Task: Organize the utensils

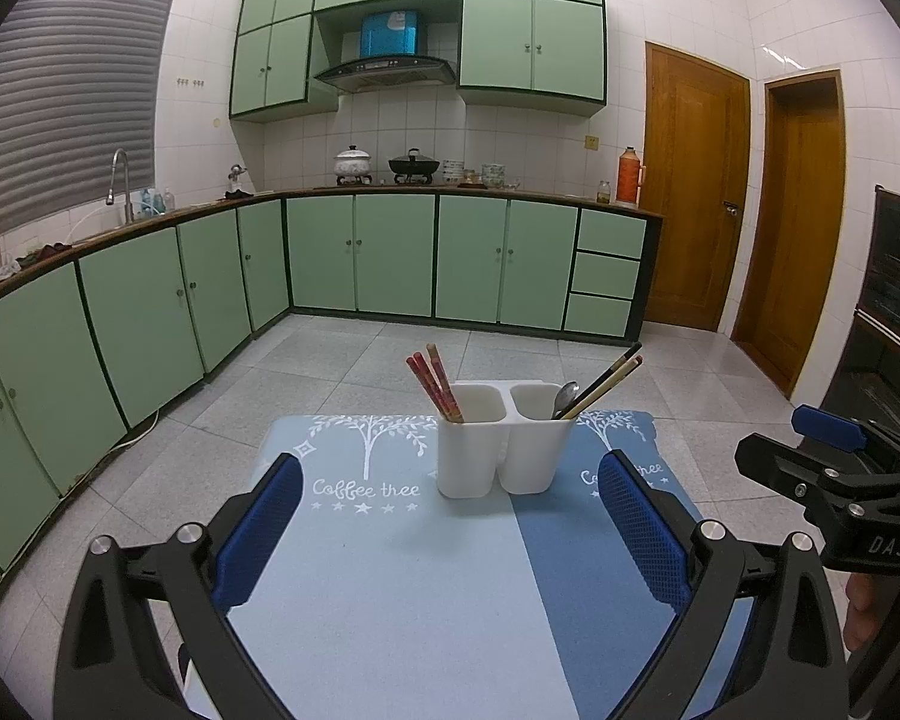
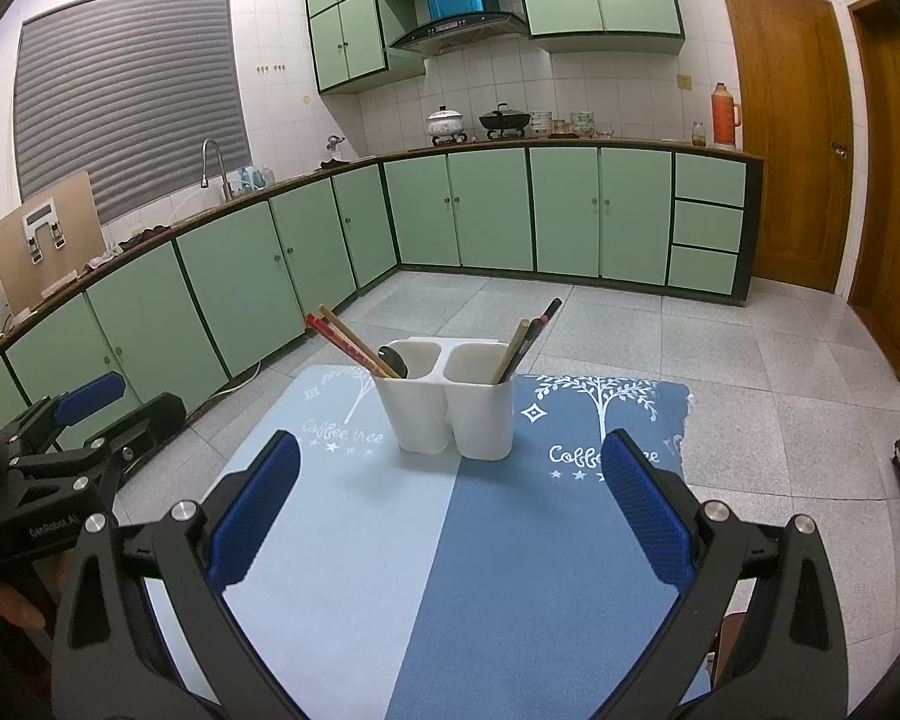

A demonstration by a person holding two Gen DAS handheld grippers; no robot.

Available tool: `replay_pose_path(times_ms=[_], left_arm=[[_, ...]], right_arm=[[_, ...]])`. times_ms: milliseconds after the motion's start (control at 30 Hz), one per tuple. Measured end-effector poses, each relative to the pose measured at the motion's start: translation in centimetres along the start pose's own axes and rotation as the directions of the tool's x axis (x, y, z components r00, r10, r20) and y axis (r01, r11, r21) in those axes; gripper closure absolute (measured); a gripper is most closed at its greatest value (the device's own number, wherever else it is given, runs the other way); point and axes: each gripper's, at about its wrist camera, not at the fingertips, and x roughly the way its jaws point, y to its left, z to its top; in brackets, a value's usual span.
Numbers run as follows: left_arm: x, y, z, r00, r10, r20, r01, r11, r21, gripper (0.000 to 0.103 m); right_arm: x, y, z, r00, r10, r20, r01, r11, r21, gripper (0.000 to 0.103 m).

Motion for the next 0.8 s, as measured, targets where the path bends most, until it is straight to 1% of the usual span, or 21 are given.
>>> replay_pose_path(times_ms=[800], left_arm=[[-0.04, 0.12, -0.18, 1.000, 0.000, -0.001, 0.000, 1.000, -0.004, 0.006]], right_arm=[[0.06, 0.42, -0.08, 1.000, -0.001, -0.005, 0.001, 1.000, -0.001, 0.006]])
